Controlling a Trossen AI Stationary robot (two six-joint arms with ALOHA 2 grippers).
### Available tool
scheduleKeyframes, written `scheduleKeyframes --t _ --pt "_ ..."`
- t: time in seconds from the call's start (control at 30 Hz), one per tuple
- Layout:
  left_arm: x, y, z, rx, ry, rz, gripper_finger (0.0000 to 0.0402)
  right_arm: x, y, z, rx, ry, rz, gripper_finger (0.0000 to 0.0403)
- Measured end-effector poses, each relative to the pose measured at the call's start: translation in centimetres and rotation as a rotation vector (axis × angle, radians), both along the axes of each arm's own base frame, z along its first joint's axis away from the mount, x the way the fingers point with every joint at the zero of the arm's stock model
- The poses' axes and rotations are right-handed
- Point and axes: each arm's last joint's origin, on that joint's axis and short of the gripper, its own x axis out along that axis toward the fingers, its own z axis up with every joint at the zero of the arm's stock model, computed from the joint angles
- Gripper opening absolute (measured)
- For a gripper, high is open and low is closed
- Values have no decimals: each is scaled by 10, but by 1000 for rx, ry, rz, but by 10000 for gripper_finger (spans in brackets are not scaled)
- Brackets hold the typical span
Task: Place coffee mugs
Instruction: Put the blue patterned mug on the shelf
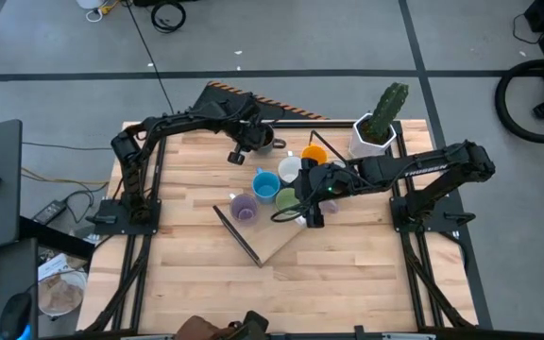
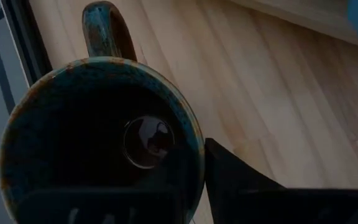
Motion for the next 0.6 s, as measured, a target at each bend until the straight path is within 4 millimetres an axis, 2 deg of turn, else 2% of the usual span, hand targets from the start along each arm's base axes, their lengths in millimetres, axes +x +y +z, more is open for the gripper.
scheduleKeyframes --t 0.1,0.17,0.33,0.6 --pt "-2 -3 4 19 20 14 36 0 0 0 0 2 -1 301" --pt "-5 -4 14 26 17 20 36 -1 0 -1 -8 8 -8 301" --pt "-15 -10 59 134 -70 47 36 -6 -2 2 -36 13 -52 301" --pt "-40 -43 121 248 -189 81 36 -15 -3 17 -123 -66 -155 301"
